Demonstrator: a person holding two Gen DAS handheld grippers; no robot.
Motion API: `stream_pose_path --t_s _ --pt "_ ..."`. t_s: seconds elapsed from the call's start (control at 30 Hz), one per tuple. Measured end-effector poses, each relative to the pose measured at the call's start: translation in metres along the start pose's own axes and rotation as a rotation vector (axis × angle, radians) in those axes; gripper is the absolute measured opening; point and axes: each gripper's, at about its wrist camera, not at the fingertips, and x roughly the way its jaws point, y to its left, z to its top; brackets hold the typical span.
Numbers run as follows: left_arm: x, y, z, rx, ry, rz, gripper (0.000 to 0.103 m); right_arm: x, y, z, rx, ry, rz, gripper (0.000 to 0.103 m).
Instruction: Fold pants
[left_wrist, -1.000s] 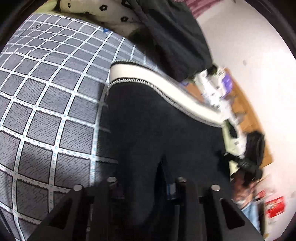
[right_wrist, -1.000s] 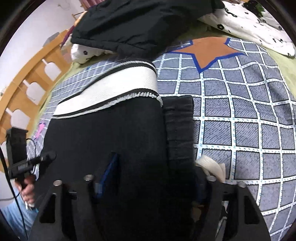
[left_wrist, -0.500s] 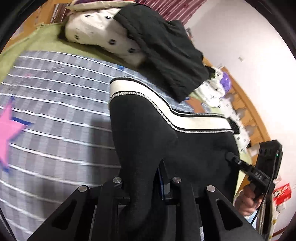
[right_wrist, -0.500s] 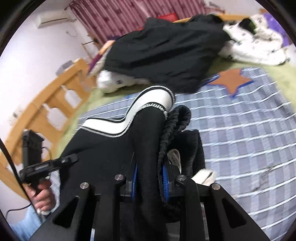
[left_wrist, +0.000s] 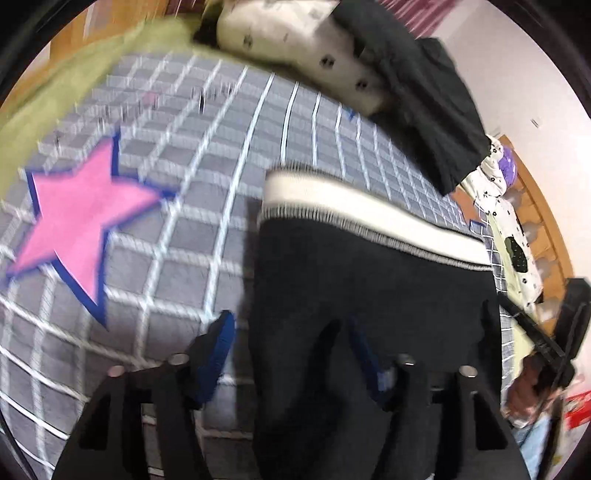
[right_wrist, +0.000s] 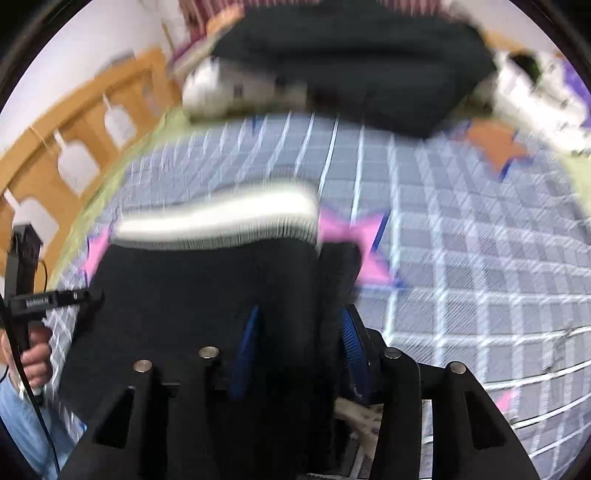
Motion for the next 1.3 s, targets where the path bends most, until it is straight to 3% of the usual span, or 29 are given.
stream_pose_path --t_s 0.07,0.13,0.27,0.33,0.37,0.4,0.43,0.5,0.53,0.6,0.73,0.8,0.97,1.03,1.1,1.17,1.3 --pt "-0.004 -0.001 0.000 0.034 -0.037 0.051 0.067 -0.008 0.007 0.007 -0.032 -0.067 0.007 0.047" --pt "-0.003 -0.003 0.000 0.062 -0.055 0.081 0.067 0.003 0.011 0.018 -0.030 -0.076 0.010 0.047" --pt "0.001 -0.008 -0.001 0.111 -0.071 0.129 0.067 0.062 0.015 0.020 -0.051 0.065 -0.079 0.042" --pt "-0.007 -0.008 -0.003 0.118 -0.099 0.129 0.067 0.051 0.015 0.015 -0.063 0.009 -0.044 0.016" --pt "-0.014 -0.009 -0.002 0.122 -0.124 0.115 0.067 0.035 0.009 0.016 -0.029 -0.022 0.016 0.015" --pt "-0.021 -0.011 -0.002 0.130 -0.143 0.090 0.067 0.015 -0.005 0.017 0.041 -0.058 0.132 0.014" --pt "-0.026 -0.011 -0.002 0.139 -0.154 0.057 0.067 0.002 -0.015 0.016 0.077 -0.079 0.182 0.014" --pt "-0.031 -0.015 -0.002 0.154 -0.157 -0.020 0.067 0.004 -0.018 0.013 0.050 -0.070 0.116 0.014" --pt "-0.031 -0.018 -0.003 0.159 -0.154 -0.030 0.067 0.017 -0.017 0.008 0.016 -0.018 0.030 0.015" --pt "-0.031 -0.023 -0.006 0.178 -0.155 -0.027 0.067 0.034 -0.019 0.000 0.022 0.011 -0.032 0.020" --pt "-0.037 -0.036 -0.011 0.223 -0.201 -0.014 0.067 0.015 -0.011 0.009 0.026 -0.007 -0.040 0.028" --pt "-0.040 -0.043 -0.008 0.241 -0.234 -0.029 0.067 -0.006 0.001 0.011 -0.015 -0.097 -0.046 0.029" --pt "-0.014 -0.073 0.018 0.266 -0.223 -0.056 0.067 0.008 0.030 0.027 -0.122 -0.150 -0.010 0.029" --pt "0.004 -0.081 0.023 0.306 -0.204 -0.032 0.067 0.026 0.038 0.032 -0.157 -0.102 -0.029 0.029" --pt "0.034 -0.088 0.026 0.366 -0.166 0.069 0.067 0.059 0.034 0.028 -0.179 -0.019 -0.089 0.029" --pt "0.060 -0.086 0.027 0.397 -0.120 0.128 0.064 0.068 0.026 0.020 -0.197 -0.044 -0.105 0.029" --pt "0.059 -0.086 0.022 0.407 -0.136 0.129 0.064 0.070 0.018 0.023 -0.178 -0.045 -0.075 0.029"
